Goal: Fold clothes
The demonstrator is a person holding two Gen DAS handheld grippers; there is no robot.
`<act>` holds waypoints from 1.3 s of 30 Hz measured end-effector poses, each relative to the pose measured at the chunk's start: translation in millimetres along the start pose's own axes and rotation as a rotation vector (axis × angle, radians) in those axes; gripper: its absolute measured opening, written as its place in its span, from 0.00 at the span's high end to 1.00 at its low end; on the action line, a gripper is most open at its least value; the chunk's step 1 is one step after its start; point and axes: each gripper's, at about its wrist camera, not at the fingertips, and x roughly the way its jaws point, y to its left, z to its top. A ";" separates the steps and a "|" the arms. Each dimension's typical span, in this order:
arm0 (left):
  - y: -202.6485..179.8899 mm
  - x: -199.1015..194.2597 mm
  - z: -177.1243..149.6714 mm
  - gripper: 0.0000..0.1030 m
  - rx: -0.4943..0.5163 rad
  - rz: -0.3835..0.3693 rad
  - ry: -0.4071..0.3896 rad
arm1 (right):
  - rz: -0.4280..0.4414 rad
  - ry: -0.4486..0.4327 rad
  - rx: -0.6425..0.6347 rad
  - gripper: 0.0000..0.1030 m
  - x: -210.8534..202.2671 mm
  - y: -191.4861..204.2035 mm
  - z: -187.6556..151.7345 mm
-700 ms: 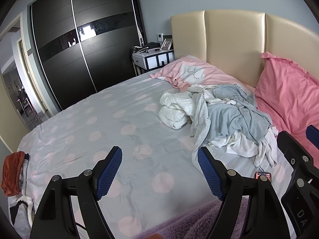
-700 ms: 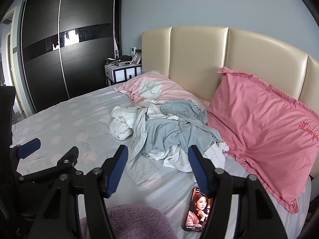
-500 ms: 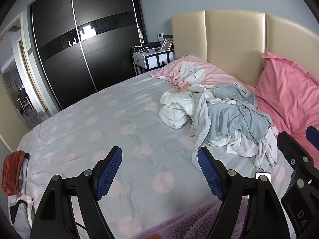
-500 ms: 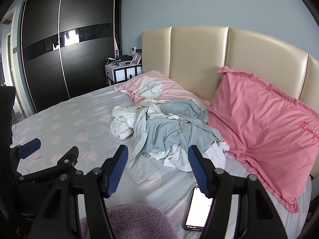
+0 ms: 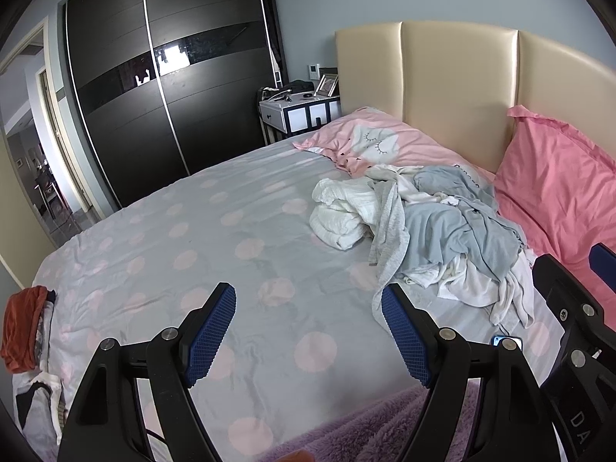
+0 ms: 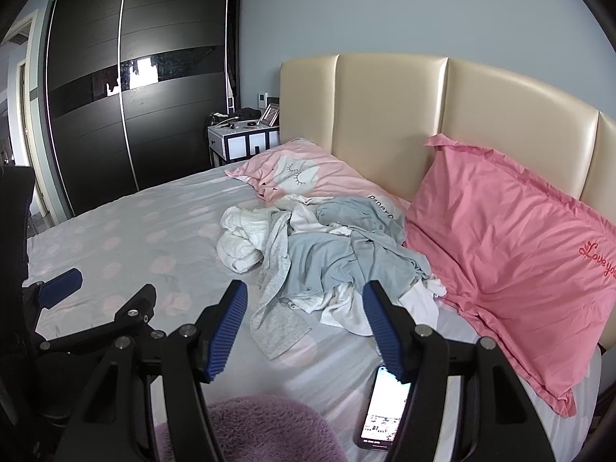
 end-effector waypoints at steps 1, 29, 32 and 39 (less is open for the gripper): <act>0.6 -0.4 0.2 0.23 -0.002 0.000 0.000 | 0.001 0.000 0.000 0.41 0.0 0.3 0.3; 3.8 -3.7 -2.1 0.23 -0.014 -0.003 0.004 | 0.004 0.010 0.015 0.41 -2.1 -0.2 -1.6; 4.7 -3.8 -2.7 0.23 -0.014 -0.004 0.005 | 0.002 0.011 0.014 0.41 -2.7 0.3 -2.0; 5.2 -4.2 -2.4 0.23 -0.018 -0.004 0.009 | 0.003 0.014 0.014 0.41 -3.4 1.4 -3.2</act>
